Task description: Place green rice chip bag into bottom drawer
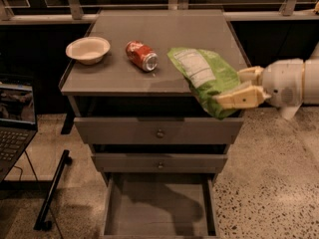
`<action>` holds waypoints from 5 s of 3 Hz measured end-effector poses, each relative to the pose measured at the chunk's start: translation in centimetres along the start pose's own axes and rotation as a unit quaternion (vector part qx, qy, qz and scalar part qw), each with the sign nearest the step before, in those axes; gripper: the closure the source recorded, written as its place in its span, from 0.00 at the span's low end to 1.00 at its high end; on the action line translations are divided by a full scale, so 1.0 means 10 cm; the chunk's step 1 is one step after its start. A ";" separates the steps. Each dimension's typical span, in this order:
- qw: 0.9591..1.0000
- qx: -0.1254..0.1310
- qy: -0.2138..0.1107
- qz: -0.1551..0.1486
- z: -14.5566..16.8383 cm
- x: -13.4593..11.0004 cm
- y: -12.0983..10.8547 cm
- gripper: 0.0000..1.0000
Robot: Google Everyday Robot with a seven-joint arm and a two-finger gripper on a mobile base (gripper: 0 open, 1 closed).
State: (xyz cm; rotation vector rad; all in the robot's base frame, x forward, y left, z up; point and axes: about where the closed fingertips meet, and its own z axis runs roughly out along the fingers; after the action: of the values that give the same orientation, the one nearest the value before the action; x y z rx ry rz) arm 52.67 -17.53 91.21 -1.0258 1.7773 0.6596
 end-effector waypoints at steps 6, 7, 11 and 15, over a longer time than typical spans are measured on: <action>0.954 0.122 -0.133 0.239 0.23 2.10 0.77 1.00; 0.940 0.080 -0.154 0.295 0.37 2.63 0.96 1.00; 0.904 0.048 -0.124 0.407 0.96 4.08 0.69 1.00; 0.836 0.010 0.034 0.547 2.31 6.14 0.31 1.00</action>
Offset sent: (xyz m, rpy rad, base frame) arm -0.0111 -0.0084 -0.0357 0.1012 -0.0042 -0.1108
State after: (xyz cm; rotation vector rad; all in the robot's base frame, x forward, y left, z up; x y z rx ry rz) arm 48.29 -19.48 25.78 0.1161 2.3555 1.2763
